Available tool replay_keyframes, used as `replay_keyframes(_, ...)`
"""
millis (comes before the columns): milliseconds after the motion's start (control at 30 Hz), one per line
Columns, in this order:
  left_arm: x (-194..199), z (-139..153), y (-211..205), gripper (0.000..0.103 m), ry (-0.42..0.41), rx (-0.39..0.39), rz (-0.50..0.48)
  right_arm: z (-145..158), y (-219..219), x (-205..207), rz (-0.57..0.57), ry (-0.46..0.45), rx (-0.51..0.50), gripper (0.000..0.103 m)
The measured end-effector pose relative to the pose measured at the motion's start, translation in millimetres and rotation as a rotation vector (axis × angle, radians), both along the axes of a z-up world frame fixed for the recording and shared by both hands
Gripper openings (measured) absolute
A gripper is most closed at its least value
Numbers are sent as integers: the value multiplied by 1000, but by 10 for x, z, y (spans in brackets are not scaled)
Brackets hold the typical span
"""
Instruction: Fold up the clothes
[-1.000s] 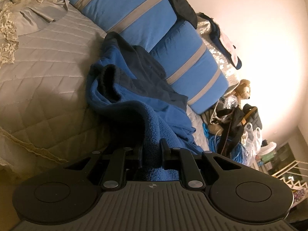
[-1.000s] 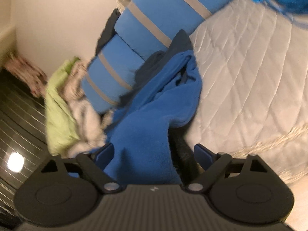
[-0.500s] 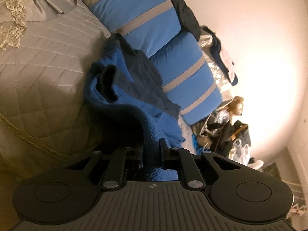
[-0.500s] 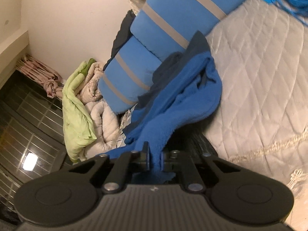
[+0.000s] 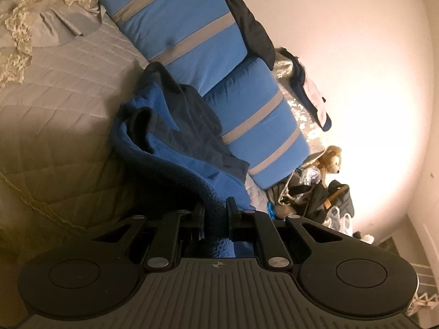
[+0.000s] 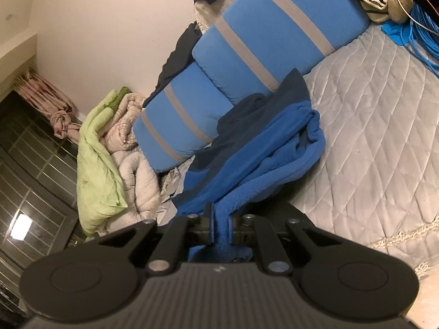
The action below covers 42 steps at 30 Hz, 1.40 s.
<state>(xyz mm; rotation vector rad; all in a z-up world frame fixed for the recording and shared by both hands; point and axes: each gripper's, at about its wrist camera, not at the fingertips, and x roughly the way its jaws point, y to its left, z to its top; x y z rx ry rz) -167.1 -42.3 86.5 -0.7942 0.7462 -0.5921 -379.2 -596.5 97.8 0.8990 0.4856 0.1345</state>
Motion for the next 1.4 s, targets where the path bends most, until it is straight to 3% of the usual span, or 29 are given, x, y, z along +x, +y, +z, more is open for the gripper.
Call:
replay_keyframes(300, -6, 29, 3, 14, 6, -12, 6, 189, 40, 75, -6, 39, -18, 9)
replay_keyframes(700, -324, 324, 229, 13, -104, -107, 31, 454, -63, -133, -83, -38, 38, 9)
replay_keyframes(867, -453, 497, 295, 13, -94, -70, 34, 633, -82, -267, -107, -57, 50, 9)
replay_keyframes(1100, -133, 459, 235, 13, -48, 14, 87, 774, -29, 44, -72, -6, -67, 9)
replay_keyframes(1400, 377, 493, 240, 13, -82, 51, 162, 819, -194, 633, -131, 7, -174, 9)
